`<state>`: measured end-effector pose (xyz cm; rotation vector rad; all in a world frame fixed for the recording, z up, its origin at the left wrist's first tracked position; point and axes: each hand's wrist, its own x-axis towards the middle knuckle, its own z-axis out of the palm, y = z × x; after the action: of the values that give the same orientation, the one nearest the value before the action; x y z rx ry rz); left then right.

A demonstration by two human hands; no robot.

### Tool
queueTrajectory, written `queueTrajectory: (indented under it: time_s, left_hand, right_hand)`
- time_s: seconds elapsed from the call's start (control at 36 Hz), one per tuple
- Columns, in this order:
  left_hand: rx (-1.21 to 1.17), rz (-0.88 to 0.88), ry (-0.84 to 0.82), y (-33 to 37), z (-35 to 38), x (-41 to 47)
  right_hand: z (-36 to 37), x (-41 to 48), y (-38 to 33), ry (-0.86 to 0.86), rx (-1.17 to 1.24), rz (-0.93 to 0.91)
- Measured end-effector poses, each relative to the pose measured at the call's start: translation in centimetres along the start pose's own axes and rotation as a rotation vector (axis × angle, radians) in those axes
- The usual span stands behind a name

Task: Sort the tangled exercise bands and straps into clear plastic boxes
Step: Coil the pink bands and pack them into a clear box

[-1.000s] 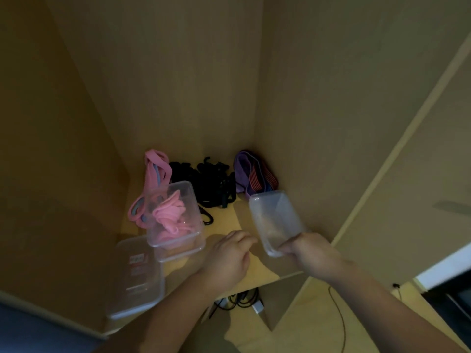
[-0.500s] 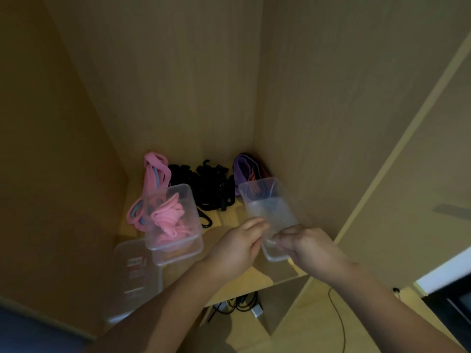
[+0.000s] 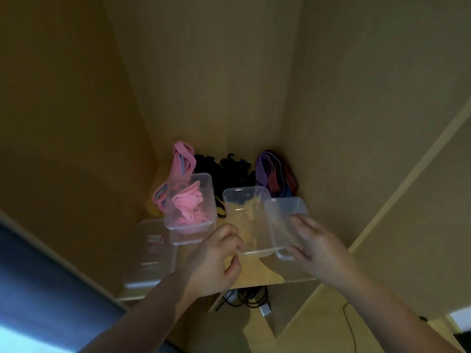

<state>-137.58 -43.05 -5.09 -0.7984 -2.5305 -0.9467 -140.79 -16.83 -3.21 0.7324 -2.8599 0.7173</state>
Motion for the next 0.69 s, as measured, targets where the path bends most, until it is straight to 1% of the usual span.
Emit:
queueTrajectory:
  time_s: [0.06, 0.14, 0.22, 0.36, 0.47, 0.58, 0.69]
  left_hand:
    - [0.010, -0.027, -0.017, 0.0, 0.4, -1.0]
    - [0.022, -0.079, -0.032, 0.0, 1.2, -2.1]
    - [0.042, -0.129, -0.038, -0.4, 1.9, -2.8]
    - [0.089, -0.142, -0.094, -0.6, 2.2, -3.3]
    - [0.111, -0.135, -0.137, -0.9, 2.2, -3.6]
    - [0.111, -0.155, -0.167, -1.5, 2.6, -3.5]
    - [0.142, -0.170, -0.158, -2.4, 3.2, -3.5]
  right_hand:
    - [0.2, 0.3, 0.1, -0.112, 0.013, 0.034]
    - [0.6, 0.9, 0.4, -0.318, -0.071, 0.079]
    - [1.4, 1.0, 1.1, -0.416, -0.143, 0.109]
    - [2.5, 1.1, 1.8, -0.445, -0.194, 0.124]
    - [2.9, 1.3, 2.2, -0.386, -0.269, 0.133]
    - [3.0, 2.0, 2.6, -0.434, -0.252, 0.168]
    - [2.5, 2.6, 1.8, -0.450, -0.213, 0.194]
